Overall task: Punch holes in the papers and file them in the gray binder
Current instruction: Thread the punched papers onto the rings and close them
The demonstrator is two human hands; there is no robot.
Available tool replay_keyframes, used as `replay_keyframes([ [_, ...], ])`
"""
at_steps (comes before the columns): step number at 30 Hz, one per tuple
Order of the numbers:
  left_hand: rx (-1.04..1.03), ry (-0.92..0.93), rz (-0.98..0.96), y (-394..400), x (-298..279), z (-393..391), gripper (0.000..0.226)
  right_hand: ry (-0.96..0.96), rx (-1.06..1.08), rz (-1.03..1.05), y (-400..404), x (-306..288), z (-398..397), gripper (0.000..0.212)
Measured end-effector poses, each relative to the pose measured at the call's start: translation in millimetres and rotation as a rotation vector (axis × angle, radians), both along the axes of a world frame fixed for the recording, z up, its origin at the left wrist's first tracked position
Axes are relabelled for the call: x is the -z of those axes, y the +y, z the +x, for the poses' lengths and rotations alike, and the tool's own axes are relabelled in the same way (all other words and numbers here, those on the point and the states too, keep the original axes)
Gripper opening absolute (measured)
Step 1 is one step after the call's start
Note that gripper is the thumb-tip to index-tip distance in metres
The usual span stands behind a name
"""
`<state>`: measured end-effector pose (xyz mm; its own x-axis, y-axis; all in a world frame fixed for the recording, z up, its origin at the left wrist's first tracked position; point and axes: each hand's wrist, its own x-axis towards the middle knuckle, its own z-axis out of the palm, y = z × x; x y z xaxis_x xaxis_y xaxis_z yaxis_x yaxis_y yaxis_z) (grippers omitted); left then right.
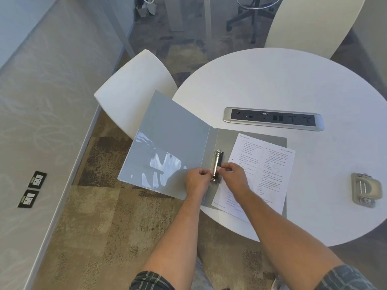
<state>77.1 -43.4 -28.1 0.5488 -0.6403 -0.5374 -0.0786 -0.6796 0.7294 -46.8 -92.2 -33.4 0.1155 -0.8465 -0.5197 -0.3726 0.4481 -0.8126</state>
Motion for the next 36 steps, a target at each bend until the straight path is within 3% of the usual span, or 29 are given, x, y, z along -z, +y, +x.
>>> replay_keyframes([
  [7,0.08,-0.067,-0.013,-2.1,0.5,0.2,0.012,-0.01,0.044,0.093,-15.7,-1.1,6.3,0.014],
  [12,0.137,-0.148,0.005,-5.2,0.0,-0.8,0.013,0.145,0.063,0.101,-26.8,-4.8,19.2,0.005],
  [19,0.156,-0.2,-0.015,-7.8,3.4,1.5,0.01,-0.069,0.168,0.07,-15.9,-0.4,14.8,0.007],
  [24,0.159,-0.167,-0.028,-8.0,6.1,3.4,0.009,0.033,0.171,0.096,-21.9,-4.2,17.7,0.016],
  [28,0.156,-0.176,-0.034,-8.8,4.9,3.3,0.008,0.021,0.067,0.095,-19.6,-5.3,18.9,0.032],
  [33,0.149,-0.178,-0.057,-9.2,3.9,5.2,0.024,0.047,-0.042,0.023,-9.2,-5.6,11.1,0.008],
  [36,0.089,-0.135,-0.067,-7.3,0.4,2.3,0.019,0.038,-0.089,0.003,-7.7,-7.0,9.2,0.011],
])
